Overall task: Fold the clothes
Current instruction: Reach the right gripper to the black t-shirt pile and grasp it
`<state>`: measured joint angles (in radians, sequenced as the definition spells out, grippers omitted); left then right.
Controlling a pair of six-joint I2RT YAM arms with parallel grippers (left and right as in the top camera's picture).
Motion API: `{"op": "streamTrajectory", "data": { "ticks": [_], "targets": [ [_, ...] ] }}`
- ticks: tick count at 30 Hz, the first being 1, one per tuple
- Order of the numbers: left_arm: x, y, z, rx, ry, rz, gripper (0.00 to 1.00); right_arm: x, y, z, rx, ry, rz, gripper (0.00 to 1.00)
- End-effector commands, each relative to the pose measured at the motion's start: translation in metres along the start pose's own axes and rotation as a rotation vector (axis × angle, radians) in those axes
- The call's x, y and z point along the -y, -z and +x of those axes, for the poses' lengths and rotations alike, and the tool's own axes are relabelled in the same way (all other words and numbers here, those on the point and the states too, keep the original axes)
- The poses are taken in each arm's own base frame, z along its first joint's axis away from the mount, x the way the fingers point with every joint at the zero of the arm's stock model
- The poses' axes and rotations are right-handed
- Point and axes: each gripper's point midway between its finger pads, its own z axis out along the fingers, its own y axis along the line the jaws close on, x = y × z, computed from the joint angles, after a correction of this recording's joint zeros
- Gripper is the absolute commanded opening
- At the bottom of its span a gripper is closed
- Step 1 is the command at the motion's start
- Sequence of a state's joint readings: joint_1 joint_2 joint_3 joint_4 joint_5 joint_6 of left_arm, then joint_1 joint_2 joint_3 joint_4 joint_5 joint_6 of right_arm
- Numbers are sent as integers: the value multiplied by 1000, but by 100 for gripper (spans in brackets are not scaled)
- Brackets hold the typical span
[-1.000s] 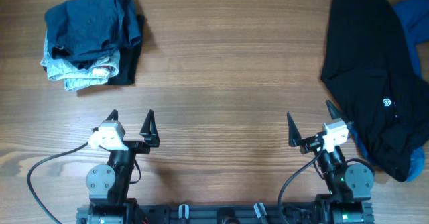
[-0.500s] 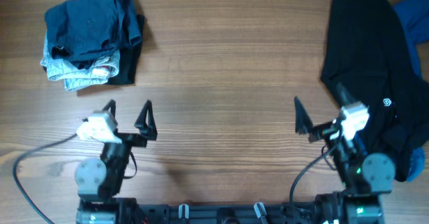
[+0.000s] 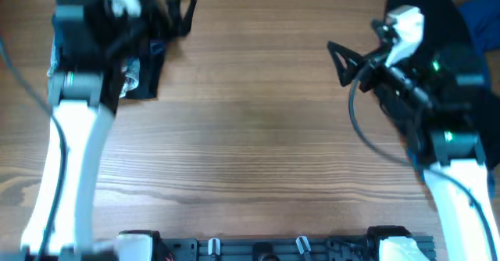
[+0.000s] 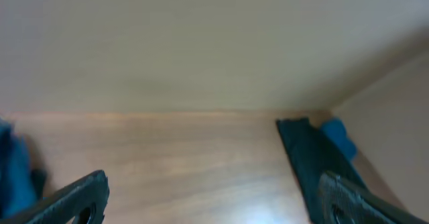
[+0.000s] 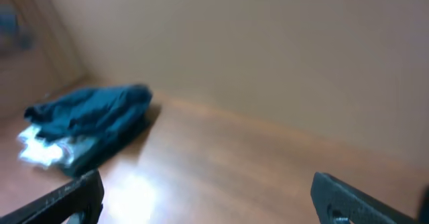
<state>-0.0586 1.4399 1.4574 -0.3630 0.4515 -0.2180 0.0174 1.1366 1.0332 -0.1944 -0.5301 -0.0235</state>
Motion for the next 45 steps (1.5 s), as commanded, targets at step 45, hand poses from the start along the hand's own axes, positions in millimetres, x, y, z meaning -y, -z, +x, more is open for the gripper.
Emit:
{"op": "streamTrajectory", "data": {
  "ticks": [45],
  "targets": [
    [123, -143, 207, -656, -348, 137, 100, 286, 106, 257, -483, -768, 1037, 97]
  ]
}}
